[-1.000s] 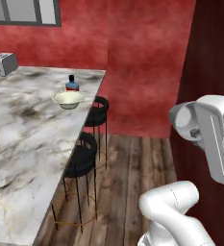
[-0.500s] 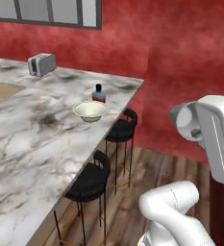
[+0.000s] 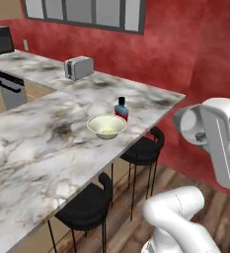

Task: There is a bowl on the dining counter. Grab a lemon wedge from the fridge and place it in the bowl. Then get the liquor bottle and glass cup from the cabinet and place them next to the bowl.

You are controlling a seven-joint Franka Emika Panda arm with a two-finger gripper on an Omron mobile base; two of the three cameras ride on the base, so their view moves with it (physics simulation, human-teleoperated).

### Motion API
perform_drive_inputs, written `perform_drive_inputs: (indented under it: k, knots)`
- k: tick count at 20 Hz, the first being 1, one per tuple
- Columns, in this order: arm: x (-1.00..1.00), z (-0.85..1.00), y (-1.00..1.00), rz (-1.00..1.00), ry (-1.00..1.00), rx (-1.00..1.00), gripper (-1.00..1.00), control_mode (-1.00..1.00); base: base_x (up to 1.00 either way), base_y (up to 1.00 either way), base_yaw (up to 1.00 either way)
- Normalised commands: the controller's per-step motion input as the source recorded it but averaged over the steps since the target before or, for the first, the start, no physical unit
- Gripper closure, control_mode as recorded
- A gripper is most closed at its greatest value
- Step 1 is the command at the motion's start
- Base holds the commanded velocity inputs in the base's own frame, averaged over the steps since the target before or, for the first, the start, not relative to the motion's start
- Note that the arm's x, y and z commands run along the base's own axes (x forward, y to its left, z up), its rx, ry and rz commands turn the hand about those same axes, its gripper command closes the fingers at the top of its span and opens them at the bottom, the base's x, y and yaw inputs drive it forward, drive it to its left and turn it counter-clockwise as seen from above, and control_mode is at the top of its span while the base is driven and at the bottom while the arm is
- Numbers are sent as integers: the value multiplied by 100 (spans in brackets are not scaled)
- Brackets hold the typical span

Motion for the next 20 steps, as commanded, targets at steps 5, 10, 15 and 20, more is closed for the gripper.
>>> perform_drive_inputs:
  k: [5, 10, 15, 20]
  knots:
    - [0, 0, 0, 0, 0, 0, 100, 100, 64, -39, 53]
    - [0, 0, 0, 0, 0, 0, 100, 100, 74, -23, 59]
    - [0, 0, 0, 0, 0, 0, 100, 100, 75, -22, 58]
    - [0, 0, 0, 0, 0, 0, 100, 100, 82, -29, 52]
